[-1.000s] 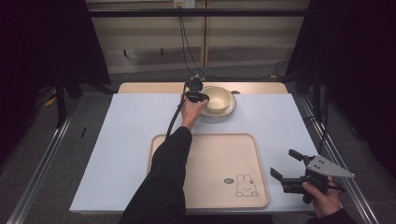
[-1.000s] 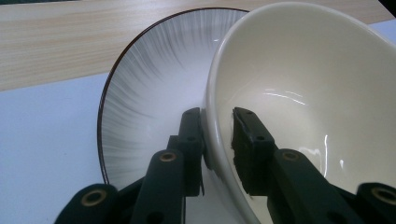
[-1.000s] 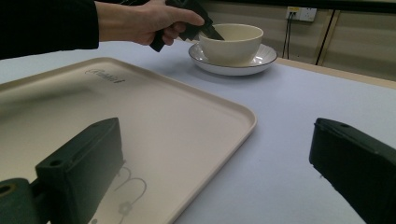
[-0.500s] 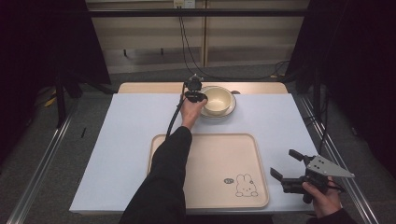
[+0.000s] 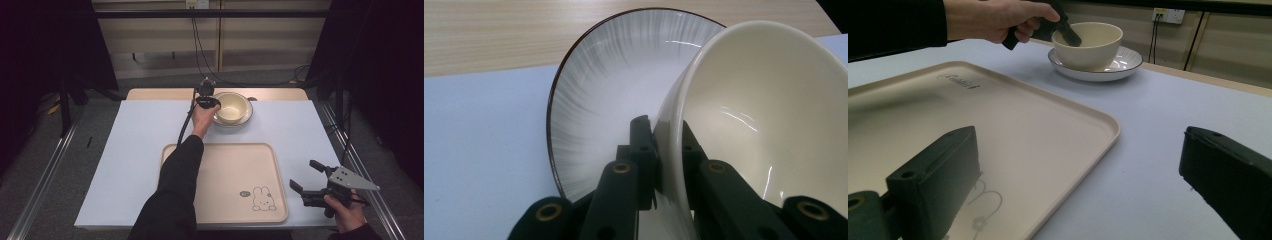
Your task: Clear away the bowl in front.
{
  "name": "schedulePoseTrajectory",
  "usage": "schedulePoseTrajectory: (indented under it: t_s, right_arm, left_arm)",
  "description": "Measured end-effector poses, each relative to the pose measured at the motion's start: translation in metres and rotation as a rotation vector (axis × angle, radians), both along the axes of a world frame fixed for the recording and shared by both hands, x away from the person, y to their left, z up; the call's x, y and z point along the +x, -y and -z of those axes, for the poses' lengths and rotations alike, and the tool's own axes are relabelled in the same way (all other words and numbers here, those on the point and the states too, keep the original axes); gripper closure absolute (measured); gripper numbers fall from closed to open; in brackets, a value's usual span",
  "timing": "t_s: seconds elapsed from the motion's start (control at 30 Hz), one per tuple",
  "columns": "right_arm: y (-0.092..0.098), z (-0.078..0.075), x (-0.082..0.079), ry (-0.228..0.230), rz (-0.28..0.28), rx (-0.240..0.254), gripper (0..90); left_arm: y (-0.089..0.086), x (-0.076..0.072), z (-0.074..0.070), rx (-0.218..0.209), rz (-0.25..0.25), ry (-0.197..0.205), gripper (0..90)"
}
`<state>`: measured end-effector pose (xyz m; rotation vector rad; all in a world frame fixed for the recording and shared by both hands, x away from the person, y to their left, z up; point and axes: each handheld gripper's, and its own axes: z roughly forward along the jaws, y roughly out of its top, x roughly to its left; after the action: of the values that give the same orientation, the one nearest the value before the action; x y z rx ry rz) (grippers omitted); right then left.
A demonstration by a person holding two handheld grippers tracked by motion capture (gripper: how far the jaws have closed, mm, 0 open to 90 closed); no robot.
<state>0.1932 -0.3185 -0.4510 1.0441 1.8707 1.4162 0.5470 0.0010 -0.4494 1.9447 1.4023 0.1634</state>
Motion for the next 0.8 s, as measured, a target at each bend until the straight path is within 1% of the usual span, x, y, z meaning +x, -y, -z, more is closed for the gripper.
schedulePoseTrajectory:
  t_s: [0.07, 0.1, 0.17, 0.2, 0.23, 0.27, 0.4, 0.43, 0.47, 0.5, 0.53, 0.63, 0.7, 0.73, 0.8]
  right_arm:
    - [0.0, 0.0, 0.0, 0.001, 0.005, 0.0, 2.5]
    - [0.0, 0.0, 0.0, 0.001, -0.002, -0.004, 2.5]
    - [0.0, 0.0, 0.0, 0.004, -0.001, -0.003, 2.5]
    - [0.0, 0.0, 0.0, 0.001, 0.004, 0.001, 2.5]
    - [0.0, 0.0, 0.0, 0.001, 0.004, 0.001, 2.5]
    - [0.0, 0.0, 0.0, 0.001, -0.004, -0.004, 2.5]
    - [0.0, 0.0, 0.0, 0.003, -0.006, -0.005, 2.5]
    - [0.001, 0.0, 0.0, 0.002, -0.006, -0.005, 2.5]
    - [0.0, 0.0, 0.0, 0.003, -0.004, -0.002, 2.5]
    - [0.001, 0.0, 0.0, 0.003, -0.006, -0.004, 2.5]
    - [0.001, 0.0, 0.0, 0.002, -0.005, -0.005, 2.5]
    - [0.0, 0.0, 0.0, 0.002, -0.003, -0.005, 2.5]
    - [0.0, 0.0, 0.0, 0.003, -0.006, -0.003, 2.5]
    - [0.0, 0.0, 0.0, 0.004, -0.005, -0.001, 2.5]
    - [0.0, 0.0, 0.0, 0.008, 0.002, 0.0, 2.5]
  left_arm:
    - [-0.001, 0.0, 0.0, 0.001, -0.005, 0.0, 83.8]
    - [-0.002, 0.0, 0.0, 0.0, -0.002, -0.008, 83.8]
    - [-0.003, 0.001, -0.001, 0.007, 0.006, -0.009, 83.8]
    - [-0.002, 0.0, -0.002, 0.007, 0.006, -0.017, 83.8]
    - [-0.002, 0.0, -0.002, 0.007, 0.006, -0.017, 83.8]
    - [-0.002, 0.0, -0.001, 0.003, 0.003, -0.008, 83.8]
    - [-0.002, 0.0, -0.001, -0.003, 0.0, -0.006, 83.8]
    - [-0.002, 0.0, -0.002, -0.01, 0.0, -0.009, 83.7]
    - [-0.003, 0.0, -0.002, -0.005, 0.009, -0.007, 83.7]
    - [-0.003, 0.0, -0.004, -0.013, 0.009, -0.008, 83.8]
    - [-0.004, 0.0, -0.005, -0.007, 0.013, -0.008, 83.8]
    - [-0.005, 0.0, -0.006, -0.01, 0.004, -0.005, 83.8]
    - [-0.008, 0.0, -0.007, -0.018, 0.001, -0.005, 83.8]
    - [-0.009, 0.0, -0.009, -0.028, -0.015, 0.003, 83.7]
    - [-0.013, -0.001, -0.011, -0.043, -0.013, 0.001, 83.7]
